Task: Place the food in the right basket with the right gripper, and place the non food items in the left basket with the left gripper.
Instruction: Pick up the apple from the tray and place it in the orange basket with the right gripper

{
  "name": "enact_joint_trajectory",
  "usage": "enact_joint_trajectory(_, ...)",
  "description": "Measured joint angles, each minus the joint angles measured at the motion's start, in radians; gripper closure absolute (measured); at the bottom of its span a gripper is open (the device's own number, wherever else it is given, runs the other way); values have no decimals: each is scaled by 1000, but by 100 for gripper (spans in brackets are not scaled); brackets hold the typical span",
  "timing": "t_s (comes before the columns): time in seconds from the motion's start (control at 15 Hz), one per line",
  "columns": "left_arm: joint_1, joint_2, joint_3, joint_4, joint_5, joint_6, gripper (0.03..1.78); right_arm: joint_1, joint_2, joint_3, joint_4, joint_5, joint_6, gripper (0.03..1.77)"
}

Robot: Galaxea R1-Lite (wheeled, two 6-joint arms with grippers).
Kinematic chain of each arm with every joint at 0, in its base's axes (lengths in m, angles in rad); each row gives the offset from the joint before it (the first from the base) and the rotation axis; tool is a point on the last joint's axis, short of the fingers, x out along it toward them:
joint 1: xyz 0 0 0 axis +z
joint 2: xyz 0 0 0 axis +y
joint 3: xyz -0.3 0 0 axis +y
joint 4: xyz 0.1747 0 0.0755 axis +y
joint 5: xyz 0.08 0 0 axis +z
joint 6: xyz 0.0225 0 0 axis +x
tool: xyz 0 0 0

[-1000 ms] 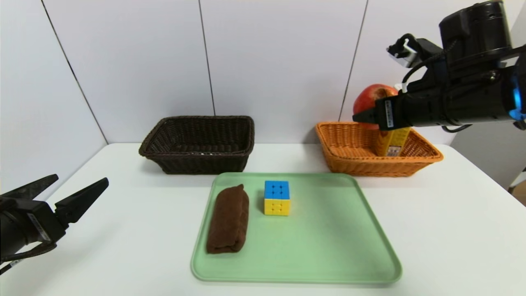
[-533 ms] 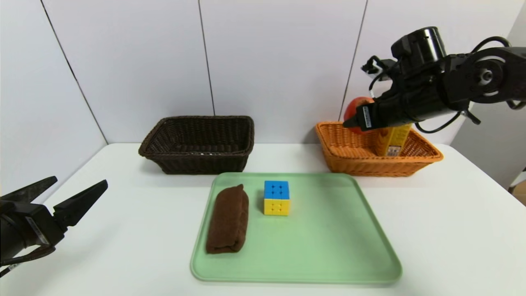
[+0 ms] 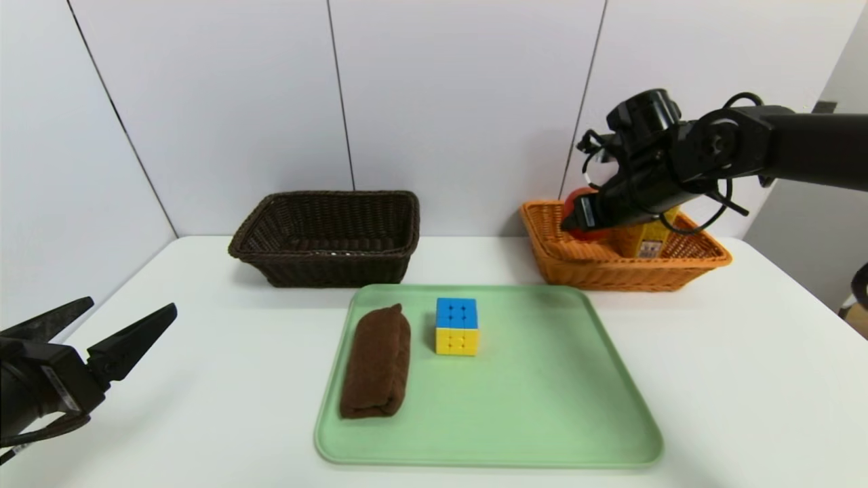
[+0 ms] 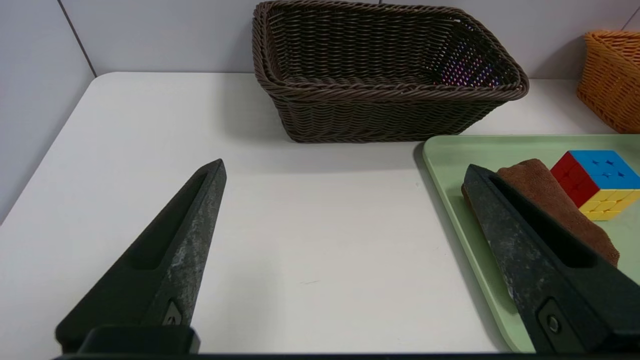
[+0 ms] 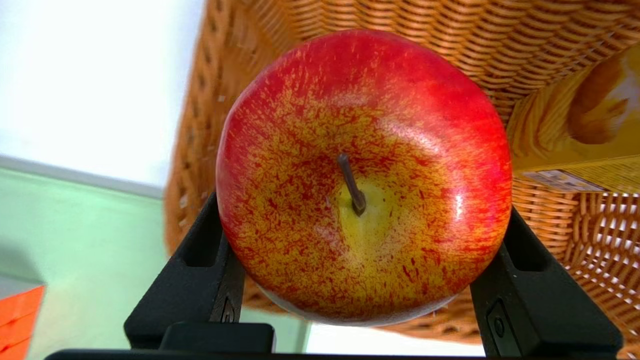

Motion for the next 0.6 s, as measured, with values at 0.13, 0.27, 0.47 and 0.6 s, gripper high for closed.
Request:
enact_joint_trajectory(0.13,0,0,0,0,0,0,12,-10,36,-4,-5,0,7,61)
enact_joint_trajectory(0.27,0,0,0,-1,0,0,12,-19,67,-17,-9,-3,19,61)
enact_joint_trajectory(0.47,0,0,0,-1,0,0,12,-28,103,-24,-13,-3,23,61)
enact_joint_trajectory(0.6,0,0,0,-1,0,0,12,-33,118,-24,-21,-5,23,61)
